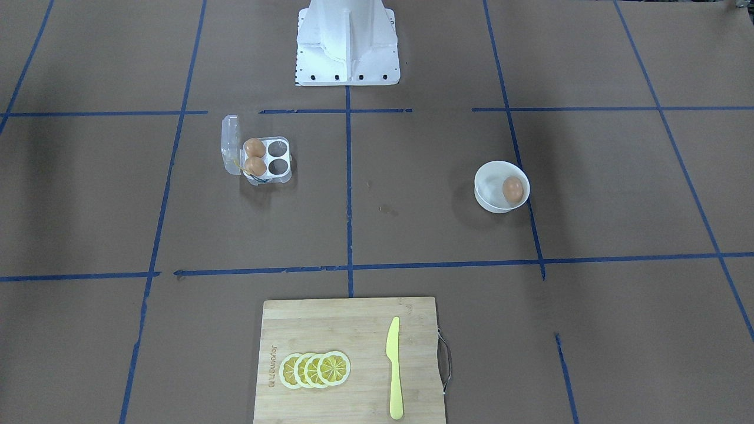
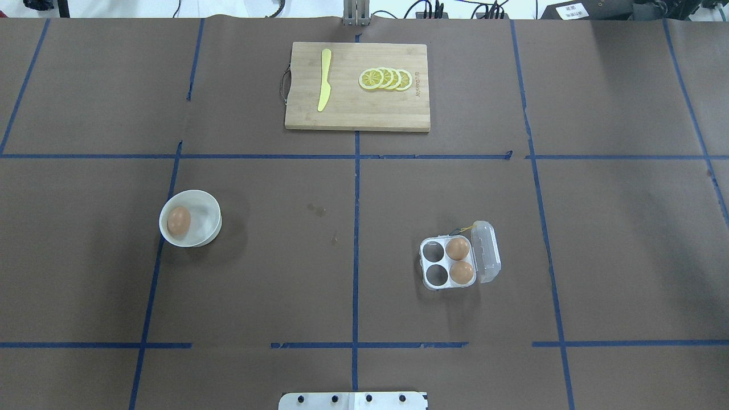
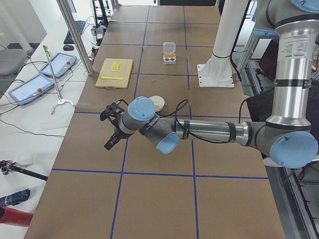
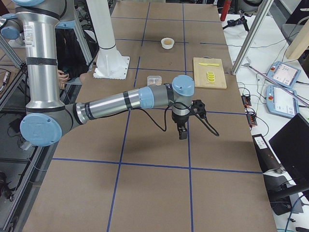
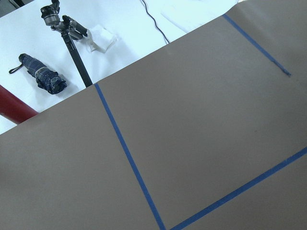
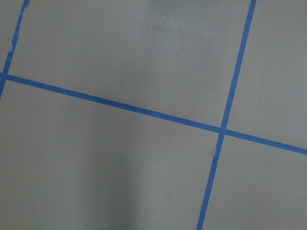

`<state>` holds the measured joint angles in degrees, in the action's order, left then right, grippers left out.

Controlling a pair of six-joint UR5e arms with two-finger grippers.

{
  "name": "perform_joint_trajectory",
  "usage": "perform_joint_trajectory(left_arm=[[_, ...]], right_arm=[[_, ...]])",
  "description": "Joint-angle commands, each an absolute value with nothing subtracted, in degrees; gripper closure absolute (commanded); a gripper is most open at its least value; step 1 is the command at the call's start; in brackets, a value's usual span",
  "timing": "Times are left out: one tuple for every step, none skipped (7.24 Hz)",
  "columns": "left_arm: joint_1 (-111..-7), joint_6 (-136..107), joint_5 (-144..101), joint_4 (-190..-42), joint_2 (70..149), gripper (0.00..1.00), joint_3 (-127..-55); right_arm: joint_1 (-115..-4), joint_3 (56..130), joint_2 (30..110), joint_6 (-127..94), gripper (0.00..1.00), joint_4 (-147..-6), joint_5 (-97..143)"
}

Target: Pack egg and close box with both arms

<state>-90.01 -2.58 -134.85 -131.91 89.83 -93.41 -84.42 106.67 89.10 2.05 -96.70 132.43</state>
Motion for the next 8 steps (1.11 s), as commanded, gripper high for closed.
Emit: perform_joint_trajectory(left_arm=[[-83.7, -4.8, -137.6, -136.7, 90.4, 0.0, -94.4], [-80.0, -12.5, -137.3, -136.8, 90.9, 0.0, -95.2], [-75.3, -24.5, -136.1, -136.8, 90.8, 0.0, -99.0], [-70.1, -33.9, -130.7, -136.8, 90.5, 0.0, -102.4], [-65.5, -39.4, -125.3, -136.7, 90.5, 0.0, -103.7], [-61.4, -45.7, -122.9, -136.5, 90.5, 0.0, -105.0], [-56.8, -51.9, -119.0, -134.8, 90.6, 0.0, -107.6], [-51.9, -56.6, -113.7, -129.1, 90.7, 0.0, -111.0]], right_arm=[[-84.2, 107.4, 88.9, 2.4, 0.0, -95.8, 132.5], [-83.8, 106.6, 89.3, 2.0, 0.0, -92.6, 132.4], [-83.8, 106.4, 89.6, 1.9, 0.0, -91.9, 132.4], [-83.8, 106.3, 89.7, 1.9, 0.0, -91.9, 132.4], [-83.8, 106.3, 89.7, 1.9, 0.0, -91.9, 132.5], [-83.8, 106.3, 89.7, 1.9, 0.0, -91.8, 132.5], [-83.8, 106.3, 89.8, 1.9, 0.0, -91.8, 132.5], [-83.8, 106.2, 89.8, 1.9, 0.0, -91.8, 132.4]])
